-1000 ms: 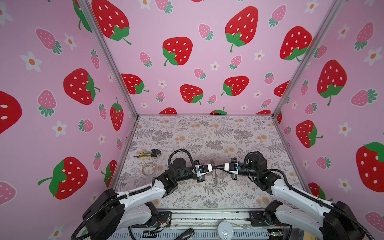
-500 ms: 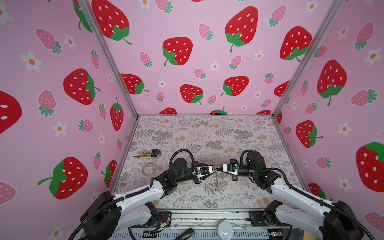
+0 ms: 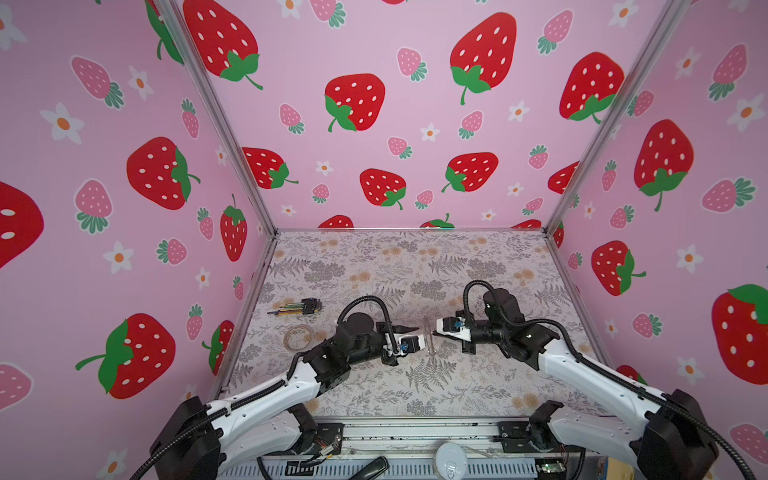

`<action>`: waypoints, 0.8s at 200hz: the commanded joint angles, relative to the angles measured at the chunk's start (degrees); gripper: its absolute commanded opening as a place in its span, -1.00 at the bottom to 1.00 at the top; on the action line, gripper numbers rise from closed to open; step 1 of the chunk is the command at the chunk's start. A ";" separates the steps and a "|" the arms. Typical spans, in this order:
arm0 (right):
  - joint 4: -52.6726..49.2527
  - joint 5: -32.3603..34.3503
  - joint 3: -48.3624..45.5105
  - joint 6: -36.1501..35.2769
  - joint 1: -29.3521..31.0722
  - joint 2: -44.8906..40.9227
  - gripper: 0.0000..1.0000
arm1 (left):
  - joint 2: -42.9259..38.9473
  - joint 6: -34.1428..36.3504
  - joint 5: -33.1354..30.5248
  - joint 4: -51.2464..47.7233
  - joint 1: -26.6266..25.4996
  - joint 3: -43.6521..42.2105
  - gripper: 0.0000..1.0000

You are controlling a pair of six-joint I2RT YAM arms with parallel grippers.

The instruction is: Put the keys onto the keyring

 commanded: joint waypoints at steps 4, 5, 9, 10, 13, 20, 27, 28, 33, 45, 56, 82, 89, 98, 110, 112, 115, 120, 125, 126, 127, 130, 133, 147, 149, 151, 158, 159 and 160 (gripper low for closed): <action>-5.08 0.03 3.19 -1.43 0.09 0.62 -1.00 | 1.21 2.73 -2.44 -0.57 -1.44 3.85 -0.32; -5.14 0.03 3.31 -1.47 0.05 0.72 -1.00 | 1.27 2.87 -2.59 -0.61 -1.53 3.89 -0.32; -5.40 0.04 3.49 -1.35 0.09 0.79 -1.00 | 1.54 3.31 -2.99 -0.61 -1.86 4.12 -0.32; -5.48 0.04 3.59 -1.38 0.09 0.84 -1.00 | 1.57 3.38 -3.12 -0.63 -1.96 4.16 -0.32; -5.62 0.03 3.67 -1.33 0.16 0.93 -1.00 | 1.86 3.64 -3.49 -0.60 -2.32 4.33 -0.32; -6.00 0.04 4.00 -1.26 0.17 1.15 -1.00 | 2.32 4.09 -4.47 -0.46 -2.96 4.66 -0.32; -6.36 0.04 4.34 -1.15 0.32 1.33 -1.00 | 2.83 4.21 -5.03 -0.36 -3.53 5.01 -0.33; -6.35 0.08 4.37 -1.15 0.34 1.33 -1.00 | 2.87 4.18 -5.07 -0.38 -3.58 5.09 -0.33; -6.51 0.12 4.56 -1.17 0.35 1.44 -1.00 | 3.28 4.19 -5.41 -0.25 -3.80 5.31 -0.33; -6.81 0.25 4.91 -1.19 0.49 1.55 -1.00 | 4.24 4.03 -6.21 0.04 -4.38 5.78 -0.35; -7.04 0.38 5.09 -1.20 0.53 1.66 -1.00 | 5.06 4.01 -7.17 0.21 -4.84 6.26 -0.37; -8.10 0.35 5.69 -1.16 0.62 1.84 -1.00 | 6.71 3.62 -9.03 0.40 -5.65 7.15 -0.40; -8.30 0.46 5.80 -1.16 0.71 1.87 -1.00 | 7.08 3.49 -9.34 0.47 -5.86 7.42 -0.41; -8.47 0.58 5.89 -1.17 0.79 1.89 -1.00 | 7.52 3.13 -11.27 1.05 -6.19 7.61 -0.41; -8.66 0.81 5.91 -1.19 0.80 1.86 -1.00 | 7.91 2.67 -12.45 1.28 -6.52 8.00 -0.42; -8.70 0.82 5.89 -1.16 0.80 1.82 -1.00 | 7.92 2.61 -12.54 1.25 -6.65 8.05 -0.42; -8.79 0.83 5.89 -1.15 0.85 1.84 -1.00 | 8.01 2.57 -12.57 1.21 -6.69 8.19 -0.43; -8.80 0.83 6.01 -1.20 0.88 1.89 -1.00 | 8.06 2.47 -12.57 1.14 -6.75 8.31 -0.44; -8.77 0.82 6.02 -1.16 0.88 1.92 -1.00 | 8.10 2.52 -12.49 0.91 -6.80 8.46 -0.45; -8.79 0.82 6.04 -1.16 0.88 1.89 -1.00 | 8.14 2.50 -12.49 0.92 -6.81 8.52 -0.46; -8.84 0.82 6.10 -1.15 0.88 1.88 -1.00 | 8.17 2.49 -12.49 0.83 -6.81 8.56 -0.46; -8.82 0.82 6.09 -1.15 0.86 1.89 -1.00 | 8.27 2.48 -12.49 0.64 -6.83 8.65 -0.46; -8.82 0.82 6.12 -1.15 0.88 1.95 -1.00 | 8.32 2.48 -12.49 0.62 -6.88 8.74 -0.47; -8.72 0.83 6.25 -1.14 0.96 1.93 -1.00 | 8.63 2.49 -12.49 0.23 -7.11 8.98 -0.52; -8.67 0.82 6.24 -1.13 0.97 1.93 -1.00 | 8.63 2.46 -12.49 0.18 -7.10 9.02 -0.53; -8.64 0.82 6.26 -1.15 0.97 1.95 -1.00 | 8.69 2.45 -12.49 0.25 -7.08 9.03 -0.53; -8.73 0.87 6.30 -1.13 0.97 1.94 -1.00 | 8.86 2.36 -12.44 0.15 -7.09 9.02 -0.55; -8.73 0.87 6.30 -1.13 0.97 1.94 -1.00 | 8.88 2.37 -12.42 0.14 -7.12 8.98 -0.56; -8.74 0.88 6.32 -1.15 0.97 1.97 -1.00 | 8.93 2.38 -12.41 0.14 -7.18 9.05 -0.56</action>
